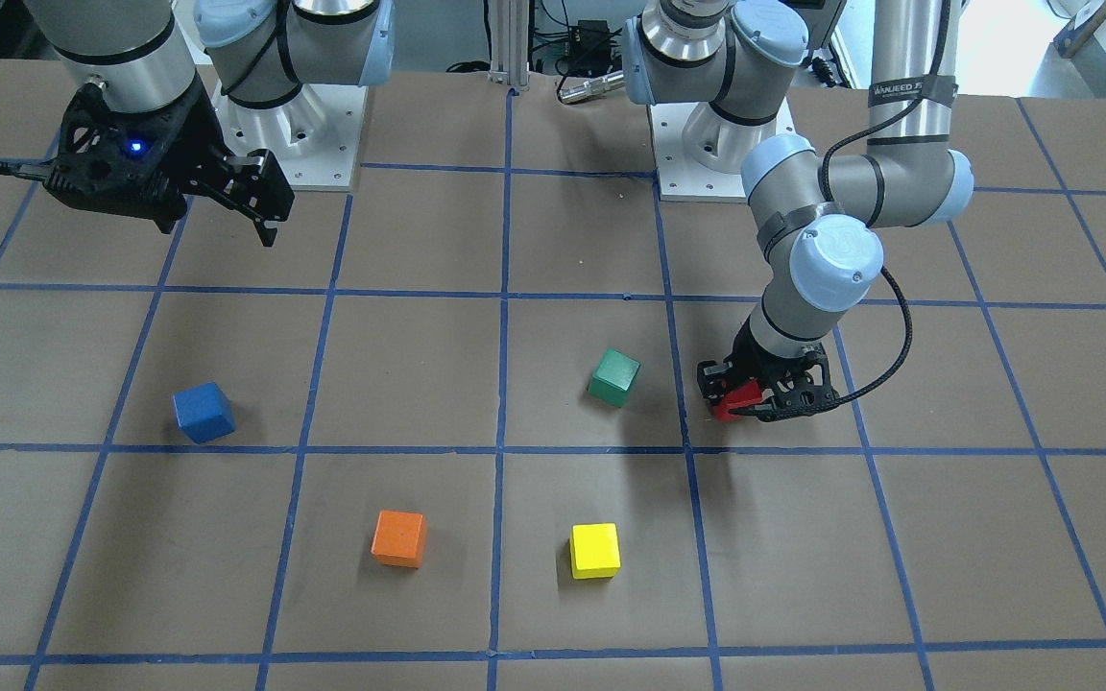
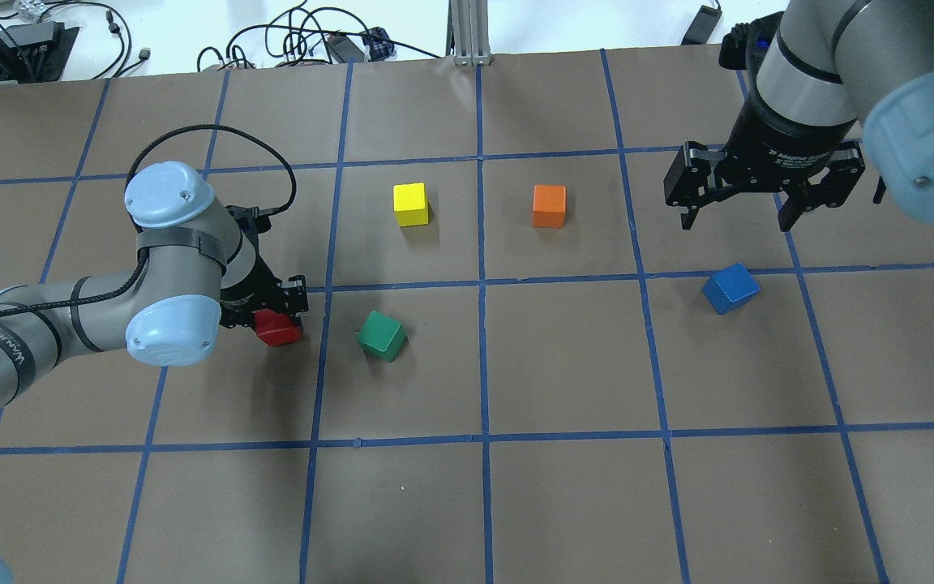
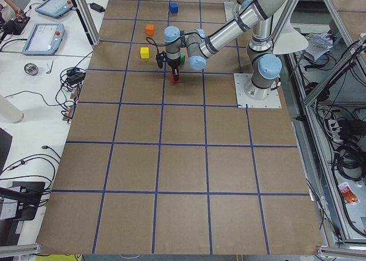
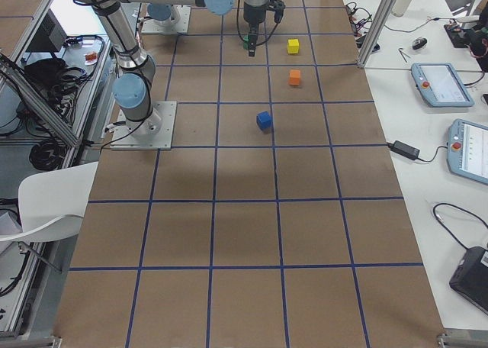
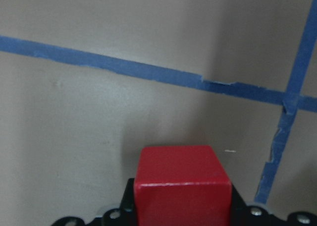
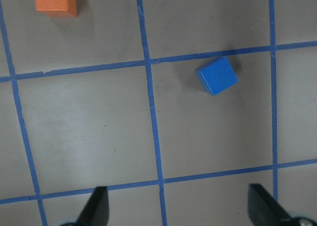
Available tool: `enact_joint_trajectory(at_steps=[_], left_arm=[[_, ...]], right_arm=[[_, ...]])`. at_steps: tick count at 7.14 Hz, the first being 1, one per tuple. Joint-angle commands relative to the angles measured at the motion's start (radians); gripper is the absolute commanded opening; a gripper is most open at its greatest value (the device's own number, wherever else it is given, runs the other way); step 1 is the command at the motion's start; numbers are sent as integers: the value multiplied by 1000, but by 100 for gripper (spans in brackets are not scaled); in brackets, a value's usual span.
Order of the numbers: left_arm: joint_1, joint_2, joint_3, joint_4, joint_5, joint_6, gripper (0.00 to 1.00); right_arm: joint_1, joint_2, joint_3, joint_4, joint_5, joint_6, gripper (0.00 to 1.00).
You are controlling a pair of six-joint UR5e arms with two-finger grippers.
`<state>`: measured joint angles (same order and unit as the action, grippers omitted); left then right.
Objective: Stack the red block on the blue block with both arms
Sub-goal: 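Close the left gripper on the red cube, then carry the red cube with the left gripper toward the table center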
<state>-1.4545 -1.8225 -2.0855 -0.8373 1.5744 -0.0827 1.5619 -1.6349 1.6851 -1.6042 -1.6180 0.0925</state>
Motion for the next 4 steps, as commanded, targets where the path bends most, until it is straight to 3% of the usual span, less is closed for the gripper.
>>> enact_joint_trajectory(at_steps=[1,4], left_arm=[[-27,26,109,-120,-23,14,5],[-303,-38,350,-239,-98,-43,6]], right_arm=[[-3,6,-4,-6,9,0,100],[1,-3,4,-5,9,15,100]])
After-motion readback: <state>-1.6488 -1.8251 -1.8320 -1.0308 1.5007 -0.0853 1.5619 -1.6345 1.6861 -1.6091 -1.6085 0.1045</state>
